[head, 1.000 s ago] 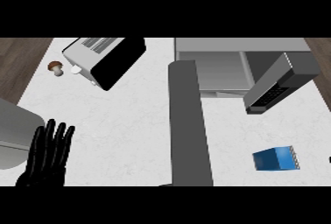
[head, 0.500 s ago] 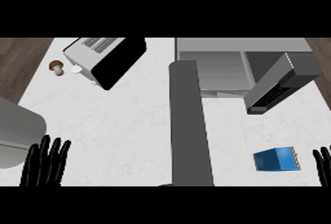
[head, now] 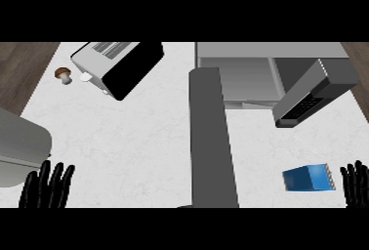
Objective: Pick up the milk, place it into the microwave and close the microwave
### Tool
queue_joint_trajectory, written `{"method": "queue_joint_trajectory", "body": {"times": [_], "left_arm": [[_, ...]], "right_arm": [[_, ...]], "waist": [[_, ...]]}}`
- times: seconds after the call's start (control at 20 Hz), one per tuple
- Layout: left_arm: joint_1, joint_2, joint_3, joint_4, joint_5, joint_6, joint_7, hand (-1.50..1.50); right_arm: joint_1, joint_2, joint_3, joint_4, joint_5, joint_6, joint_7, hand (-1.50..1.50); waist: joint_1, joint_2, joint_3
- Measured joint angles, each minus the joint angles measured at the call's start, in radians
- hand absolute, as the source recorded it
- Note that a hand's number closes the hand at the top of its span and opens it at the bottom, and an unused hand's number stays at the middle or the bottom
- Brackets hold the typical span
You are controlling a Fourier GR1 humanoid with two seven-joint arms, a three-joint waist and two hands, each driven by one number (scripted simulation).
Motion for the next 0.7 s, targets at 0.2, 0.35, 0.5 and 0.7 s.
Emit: {"method": "queue_joint_trajectory", "body": {"times": [0.2,0.35,0.5,0.7], "left_arm": [[0.009,-0.007,-0.012,0.036,-0.025,-0.003,-0.041,-1.50],[0.002,-0.005,-0.001,0.061,-0.021,-0.010,-0.060,-1.50],[0.019,0.006,0.010,0.052,-0.007,-0.024,-0.066,-1.50],[0.038,0.010,0.008,0.033,-0.007,-0.030,-0.064,-1.50]], "right_arm": [[-0.048,-0.028,-0.030,0.120,0.010,-0.001,-0.067,-1.50],[-0.092,-0.055,-0.050,0.230,0.014,0.008,-0.132,-1.50],[-0.136,-0.052,-0.052,0.344,0.039,-0.016,-0.218,-1.50],[-0.185,-0.090,-0.073,0.488,0.044,-0.007,-0.314,-1.50]], "waist": [[-0.001,0.000,0.000],[-0.001,0.000,0.000],[0.001,0.000,0.000],[0.001,0.000,0.000]]}}
